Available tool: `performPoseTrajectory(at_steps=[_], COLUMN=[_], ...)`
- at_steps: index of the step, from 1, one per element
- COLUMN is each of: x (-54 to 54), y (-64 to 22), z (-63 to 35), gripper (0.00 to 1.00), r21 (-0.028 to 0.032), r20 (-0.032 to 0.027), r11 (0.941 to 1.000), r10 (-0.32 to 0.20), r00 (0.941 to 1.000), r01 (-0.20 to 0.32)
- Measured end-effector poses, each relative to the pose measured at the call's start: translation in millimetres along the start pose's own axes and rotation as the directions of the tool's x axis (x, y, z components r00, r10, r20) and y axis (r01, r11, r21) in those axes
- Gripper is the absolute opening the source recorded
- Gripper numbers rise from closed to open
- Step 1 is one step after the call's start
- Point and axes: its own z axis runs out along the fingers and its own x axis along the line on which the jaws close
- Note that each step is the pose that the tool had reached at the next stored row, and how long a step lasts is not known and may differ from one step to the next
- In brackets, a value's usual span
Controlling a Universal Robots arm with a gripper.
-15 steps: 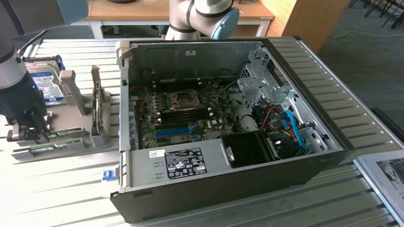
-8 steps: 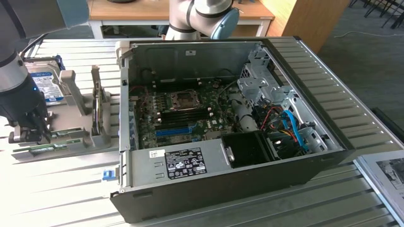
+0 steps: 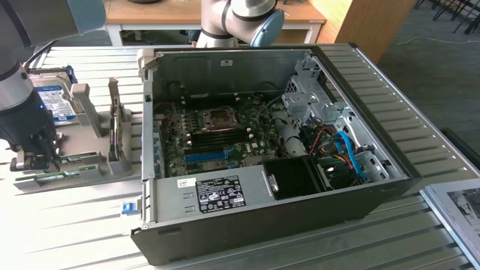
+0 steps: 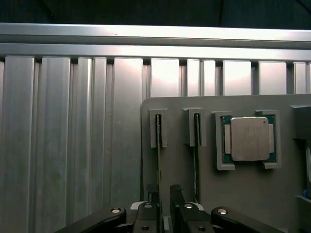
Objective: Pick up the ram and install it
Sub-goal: 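Pick up the ram and move it above insertion slot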
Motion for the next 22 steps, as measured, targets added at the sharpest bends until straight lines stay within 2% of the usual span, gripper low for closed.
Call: performPoseTrajectory(at_steps=[8, 14, 22], x=[2.4, 2.3, 2.2], y=[-0.6, -8.4, -11.8], z=[0.0, -0.2, -0.3], gripper=[0.24, 0.24, 0.24], r21=[0.0000, 0.0000, -0.0001], r20=[0.0001, 0.0001, 0.0000], r11=[1.0000, 1.0000, 1.0000], r10=[0.000, 0.000, -0.001], r00=[1.0000, 1.0000, 1.0000], r01=[0.000, 0.000, 0.001])
